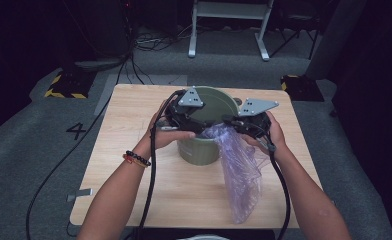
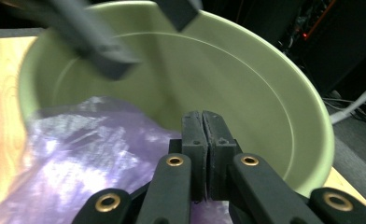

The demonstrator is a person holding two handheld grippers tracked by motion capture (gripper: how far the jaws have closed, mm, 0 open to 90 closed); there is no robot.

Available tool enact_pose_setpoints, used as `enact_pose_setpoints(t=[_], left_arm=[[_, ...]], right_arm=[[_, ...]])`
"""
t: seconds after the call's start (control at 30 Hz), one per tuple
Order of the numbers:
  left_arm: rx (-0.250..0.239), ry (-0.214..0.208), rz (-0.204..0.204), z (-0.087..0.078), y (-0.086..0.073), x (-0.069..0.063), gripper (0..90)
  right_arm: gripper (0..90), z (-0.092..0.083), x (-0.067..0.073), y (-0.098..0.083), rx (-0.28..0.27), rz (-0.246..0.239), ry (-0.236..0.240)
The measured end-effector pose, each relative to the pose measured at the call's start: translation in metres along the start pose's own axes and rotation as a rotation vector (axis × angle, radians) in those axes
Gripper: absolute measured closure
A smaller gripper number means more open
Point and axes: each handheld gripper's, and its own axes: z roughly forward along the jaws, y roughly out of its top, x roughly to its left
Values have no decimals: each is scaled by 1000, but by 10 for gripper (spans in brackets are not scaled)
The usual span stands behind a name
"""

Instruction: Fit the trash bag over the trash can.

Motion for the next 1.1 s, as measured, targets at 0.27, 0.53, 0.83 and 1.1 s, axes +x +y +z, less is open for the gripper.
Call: enact_pose_setpoints(t=[0.27,0.53,0.83,1.1], left_arm=[[-46,-89,102,-1,-1,-28,328],[20,-12,112,10,2,-39,543],[47,15,126,17,-2,-37,897],[62,37,123,17,-4,-31,900]], right_arm=[[887,5,-10,-3,13,42,-12],[858,8,-17,-1,4,87,-25],[501,-13,-21,-9,-39,139,-57],[368,-51,-13,-23,-71,111,-55]])
